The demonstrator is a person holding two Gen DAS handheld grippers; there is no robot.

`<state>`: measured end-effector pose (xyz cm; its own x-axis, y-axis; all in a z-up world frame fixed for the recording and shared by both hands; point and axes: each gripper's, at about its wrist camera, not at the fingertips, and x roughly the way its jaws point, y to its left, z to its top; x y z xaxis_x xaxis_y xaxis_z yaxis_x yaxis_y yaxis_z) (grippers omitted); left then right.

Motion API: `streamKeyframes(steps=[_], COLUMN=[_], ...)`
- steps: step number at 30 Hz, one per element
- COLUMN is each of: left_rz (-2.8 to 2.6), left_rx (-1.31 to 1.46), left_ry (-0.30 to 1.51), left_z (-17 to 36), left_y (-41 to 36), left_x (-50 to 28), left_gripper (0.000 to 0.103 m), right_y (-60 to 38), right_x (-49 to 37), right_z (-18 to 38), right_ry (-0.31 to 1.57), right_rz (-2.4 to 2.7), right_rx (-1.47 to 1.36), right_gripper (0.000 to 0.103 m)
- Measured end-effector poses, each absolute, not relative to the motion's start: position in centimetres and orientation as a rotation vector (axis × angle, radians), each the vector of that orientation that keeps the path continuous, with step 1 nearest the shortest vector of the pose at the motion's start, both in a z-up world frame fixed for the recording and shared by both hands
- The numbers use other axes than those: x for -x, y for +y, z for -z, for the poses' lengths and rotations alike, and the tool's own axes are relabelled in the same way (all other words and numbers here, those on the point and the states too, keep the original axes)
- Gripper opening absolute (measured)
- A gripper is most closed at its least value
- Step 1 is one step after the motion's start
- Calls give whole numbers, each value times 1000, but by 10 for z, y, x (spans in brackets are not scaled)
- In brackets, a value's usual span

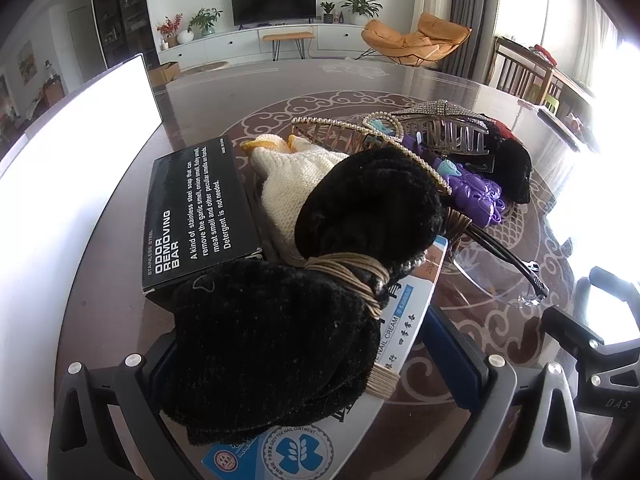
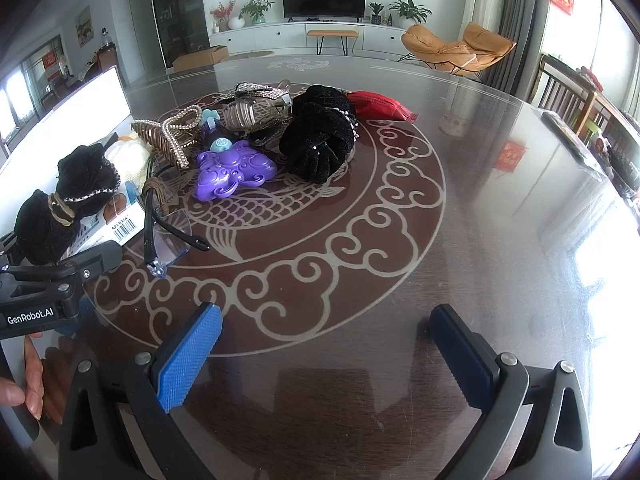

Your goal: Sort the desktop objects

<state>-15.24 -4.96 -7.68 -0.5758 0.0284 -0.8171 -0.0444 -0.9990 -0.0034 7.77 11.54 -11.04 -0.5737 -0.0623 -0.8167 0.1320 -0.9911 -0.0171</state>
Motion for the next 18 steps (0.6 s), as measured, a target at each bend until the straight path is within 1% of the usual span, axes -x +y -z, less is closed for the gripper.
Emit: streamKeyframes(steps=[18], left_rz=[-2732], left_rx=[1410], left_ry=[48], left_z=[78], left_y=[-49], left_x=[161], left_gripper=[103], right_y=[115], right_x=[-78], right_z=[110], right_ry=[116], right_rz=[2691], right_rx=[-1392], right_gripper=[103])
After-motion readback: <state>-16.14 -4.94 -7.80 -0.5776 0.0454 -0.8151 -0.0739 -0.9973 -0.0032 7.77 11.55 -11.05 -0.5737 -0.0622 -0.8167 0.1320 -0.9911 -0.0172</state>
